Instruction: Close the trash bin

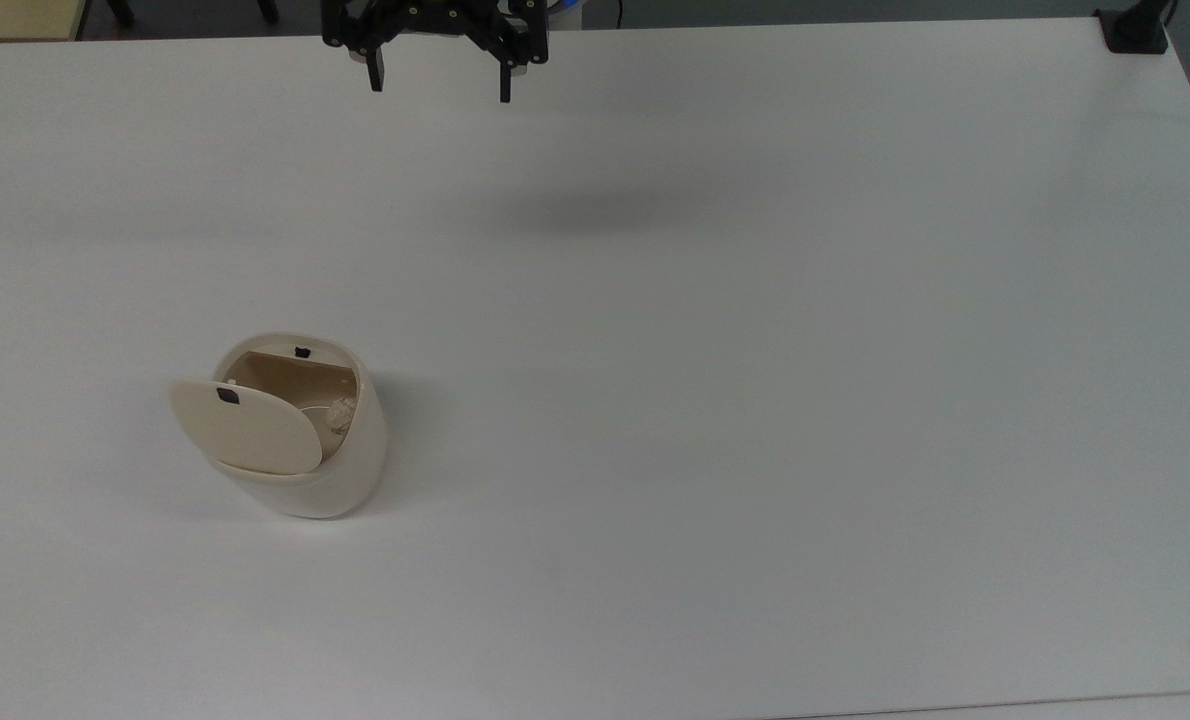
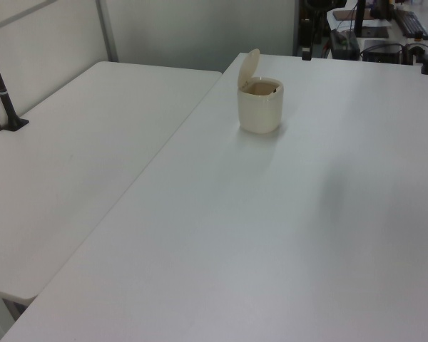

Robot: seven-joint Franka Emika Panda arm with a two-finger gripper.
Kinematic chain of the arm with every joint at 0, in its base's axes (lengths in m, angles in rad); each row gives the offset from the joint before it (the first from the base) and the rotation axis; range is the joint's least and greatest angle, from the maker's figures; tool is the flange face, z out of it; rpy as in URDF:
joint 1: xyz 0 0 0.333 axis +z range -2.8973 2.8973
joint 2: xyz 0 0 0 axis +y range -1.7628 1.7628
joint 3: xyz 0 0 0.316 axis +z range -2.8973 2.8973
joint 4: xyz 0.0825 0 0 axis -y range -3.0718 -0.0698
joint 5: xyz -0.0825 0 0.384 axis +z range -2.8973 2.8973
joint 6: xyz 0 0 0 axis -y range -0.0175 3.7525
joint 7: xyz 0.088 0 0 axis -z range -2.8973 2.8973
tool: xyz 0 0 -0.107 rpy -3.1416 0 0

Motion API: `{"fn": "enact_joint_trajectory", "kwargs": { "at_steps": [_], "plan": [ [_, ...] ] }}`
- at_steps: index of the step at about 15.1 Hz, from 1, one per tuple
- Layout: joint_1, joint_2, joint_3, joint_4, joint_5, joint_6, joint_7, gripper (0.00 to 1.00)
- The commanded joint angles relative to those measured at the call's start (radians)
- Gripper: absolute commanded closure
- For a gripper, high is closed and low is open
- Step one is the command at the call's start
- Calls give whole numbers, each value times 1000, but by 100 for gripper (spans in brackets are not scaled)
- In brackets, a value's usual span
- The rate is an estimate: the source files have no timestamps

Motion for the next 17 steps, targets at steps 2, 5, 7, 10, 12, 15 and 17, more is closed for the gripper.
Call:
{"fn": "enact_joint_trajectory", "kwargs": {
  "at_steps": [2,5,7,10,12,15,17],
  "plan": [
    [5,-31,-7,-32,14,-12,-8,0],
    [7,-31,-7,-32,14,-12,-8,0],
    [7,-31,-7,-32,14,-12,-8,0],
    [7,-31,-7,-32,14,-12,-8,0],
    [5,-31,-7,-32,14,-12,-14,8],
    [2,-32,-7,-32,16,-12,-60,51],
    [4,-32,-7,-32,16,-12,-63,74]
  ]
}}
